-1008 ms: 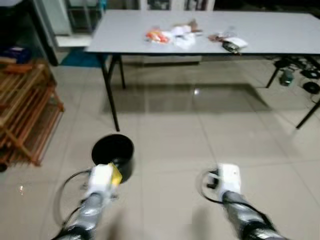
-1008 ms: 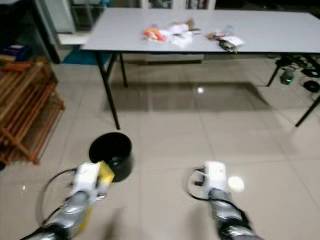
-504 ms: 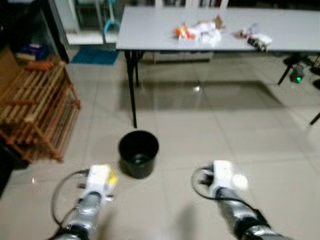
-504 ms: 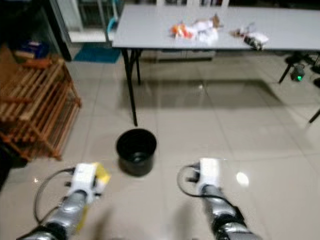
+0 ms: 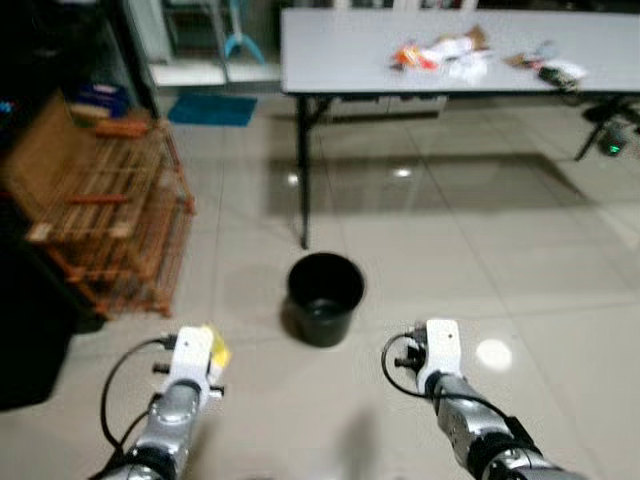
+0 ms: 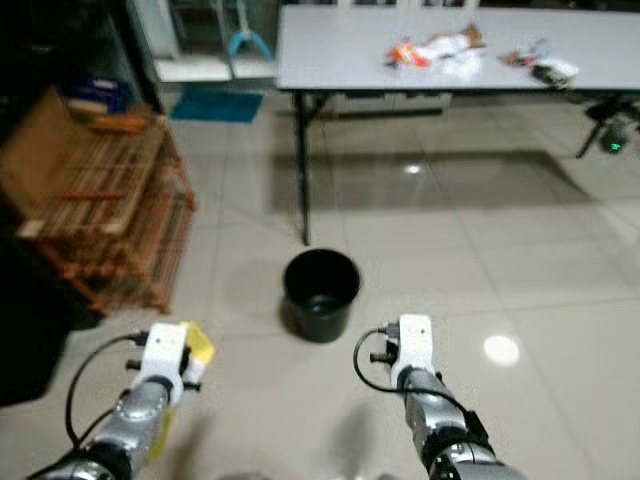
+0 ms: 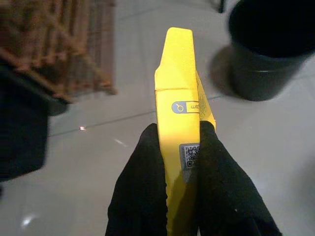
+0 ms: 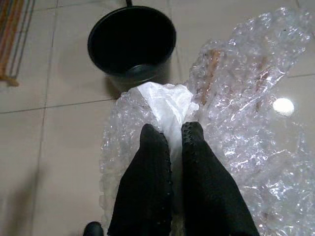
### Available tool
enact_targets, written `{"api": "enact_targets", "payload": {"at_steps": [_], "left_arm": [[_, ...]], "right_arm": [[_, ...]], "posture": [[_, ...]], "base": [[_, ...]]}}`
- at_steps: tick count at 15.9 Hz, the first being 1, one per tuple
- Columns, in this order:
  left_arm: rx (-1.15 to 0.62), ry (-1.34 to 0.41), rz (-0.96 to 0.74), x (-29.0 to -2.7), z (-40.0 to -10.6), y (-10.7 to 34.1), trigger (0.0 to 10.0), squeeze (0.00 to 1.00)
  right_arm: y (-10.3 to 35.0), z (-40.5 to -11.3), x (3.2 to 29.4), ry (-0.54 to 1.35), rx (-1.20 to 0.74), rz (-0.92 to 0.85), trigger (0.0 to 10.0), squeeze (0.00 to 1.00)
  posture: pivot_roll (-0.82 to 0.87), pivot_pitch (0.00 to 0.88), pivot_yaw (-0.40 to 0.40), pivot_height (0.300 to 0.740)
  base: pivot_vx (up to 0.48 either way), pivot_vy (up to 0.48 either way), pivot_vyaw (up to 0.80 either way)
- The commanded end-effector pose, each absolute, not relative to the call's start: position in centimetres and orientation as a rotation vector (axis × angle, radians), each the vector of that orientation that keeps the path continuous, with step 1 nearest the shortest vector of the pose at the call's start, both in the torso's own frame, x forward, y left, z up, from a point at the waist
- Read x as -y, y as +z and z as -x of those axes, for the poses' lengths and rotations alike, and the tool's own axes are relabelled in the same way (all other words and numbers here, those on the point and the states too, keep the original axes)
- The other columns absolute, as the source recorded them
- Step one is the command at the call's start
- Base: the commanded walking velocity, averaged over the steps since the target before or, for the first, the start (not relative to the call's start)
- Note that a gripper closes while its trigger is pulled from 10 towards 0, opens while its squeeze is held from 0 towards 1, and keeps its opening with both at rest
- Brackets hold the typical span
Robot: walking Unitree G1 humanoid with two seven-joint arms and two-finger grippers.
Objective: Picking trash to rubbish bin
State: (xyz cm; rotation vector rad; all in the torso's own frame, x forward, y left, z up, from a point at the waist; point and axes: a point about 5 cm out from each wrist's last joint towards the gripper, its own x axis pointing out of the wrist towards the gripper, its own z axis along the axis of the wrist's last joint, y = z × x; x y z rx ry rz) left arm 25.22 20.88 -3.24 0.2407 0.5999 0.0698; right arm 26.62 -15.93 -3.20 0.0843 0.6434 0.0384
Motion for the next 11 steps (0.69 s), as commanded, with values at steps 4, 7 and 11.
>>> {"api": "enact_targets", "payload": {"at_steps": [4, 7, 11], "left_arm": [[-0.585, 0.039, -0.218, -19.67, -25.55, -3.19, 10.0, 0.00], [-0.583, 0.058, -0.222, -19.79, -25.64, -3.10, 10.0, 0.00], [-0.581, 0.068, -0.229, -20.06, -25.79, -2.96, 10.0, 0.00]], "right_arm": [[-3.10, -26.64, 17.00, 0.018, -0.643, -0.068, 10.0, 0.00], [-3.09, -26.64, 16.98, 0.020, -0.642, -0.070, 10.0, 0.00], [-3.08, -26.70, 16.59, 0.054, -0.644, -0.045, 10.0, 0.00]], "posture": [[-0.01, 0.036, 0.010, 0.740], [-0.01, 0.033, 0.008, 0.740], [-0.01, 0.027, 0.011, 0.740]], "base": [[0.000, 0.000, 0.00], [0.000, 0.000, 0.00], [0.288, 0.122, 0.00]]}}
